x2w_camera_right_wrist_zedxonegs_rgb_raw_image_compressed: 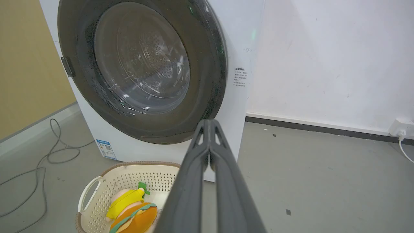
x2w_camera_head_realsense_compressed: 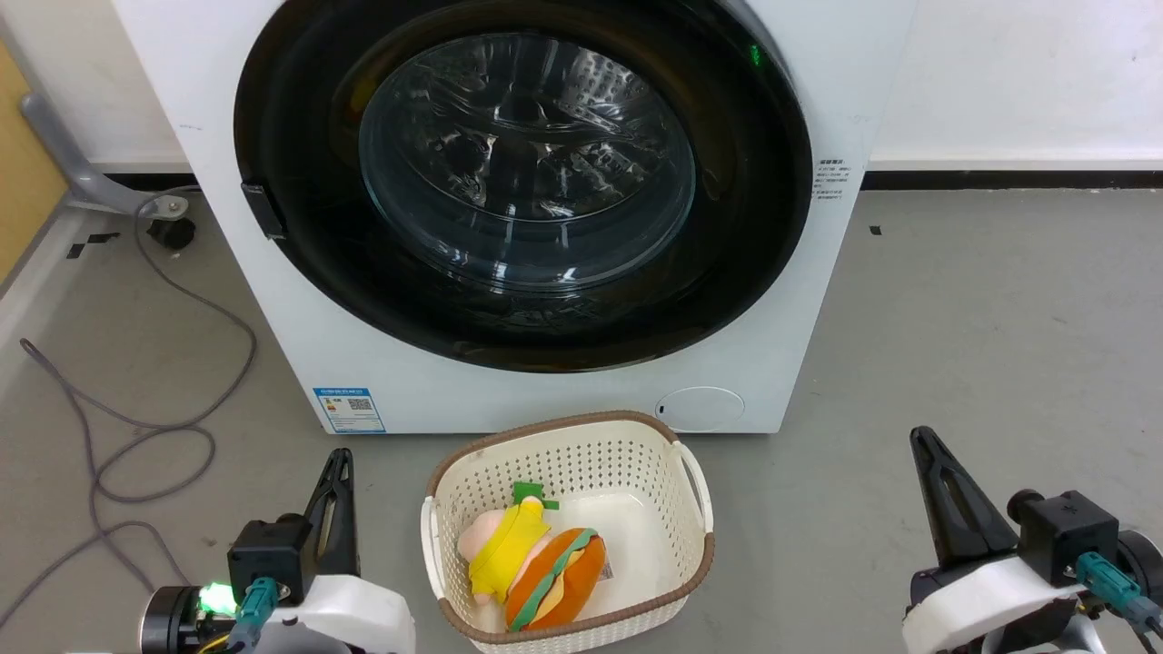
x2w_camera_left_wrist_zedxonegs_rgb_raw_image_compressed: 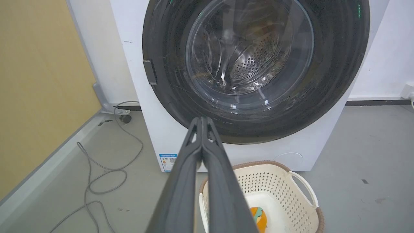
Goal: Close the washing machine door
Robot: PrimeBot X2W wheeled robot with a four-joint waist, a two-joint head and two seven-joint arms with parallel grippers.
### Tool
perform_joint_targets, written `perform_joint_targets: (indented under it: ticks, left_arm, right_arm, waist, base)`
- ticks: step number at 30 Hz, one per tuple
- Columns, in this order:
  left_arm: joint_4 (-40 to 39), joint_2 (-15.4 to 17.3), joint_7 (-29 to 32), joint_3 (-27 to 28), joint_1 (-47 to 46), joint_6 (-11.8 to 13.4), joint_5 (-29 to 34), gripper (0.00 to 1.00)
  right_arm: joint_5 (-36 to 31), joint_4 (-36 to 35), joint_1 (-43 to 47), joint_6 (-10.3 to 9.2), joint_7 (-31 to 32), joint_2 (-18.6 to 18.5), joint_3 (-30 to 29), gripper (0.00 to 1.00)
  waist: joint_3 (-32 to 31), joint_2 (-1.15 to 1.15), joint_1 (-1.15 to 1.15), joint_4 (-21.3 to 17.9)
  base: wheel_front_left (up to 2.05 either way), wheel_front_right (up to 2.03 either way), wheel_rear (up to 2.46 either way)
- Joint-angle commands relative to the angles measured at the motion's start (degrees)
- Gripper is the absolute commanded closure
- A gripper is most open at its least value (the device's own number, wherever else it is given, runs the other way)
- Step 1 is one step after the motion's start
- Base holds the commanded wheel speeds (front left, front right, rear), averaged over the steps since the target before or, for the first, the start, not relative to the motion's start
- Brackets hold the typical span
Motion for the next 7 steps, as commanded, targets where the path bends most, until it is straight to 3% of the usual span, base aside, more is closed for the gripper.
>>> perform_joint_targets:
  ticks: [1,7]
  left_arm:
    - [-0.50,0.05,0.39,0.25,-0.20,-0.39,0.49,1.00]
    - [-0.82,0.04,1.09,0.30,-0.22,-0.73,0.57,1.00]
  right_arm:
    - [-0.43,-0.60,0.74,-0.03,0.47,0.15,0.23,1.00]
    - [-0.57,-0.86,0.79,-0.04,1.18,0.16,0.51,1.00]
  waist:
    - [0.00,0.00,0.00,-0.01]
    - [0.01,0.00,0.00,-0.03]
  base:
    - [0.00,0.00,0.00]
    - [0.00,0.00,0.00]
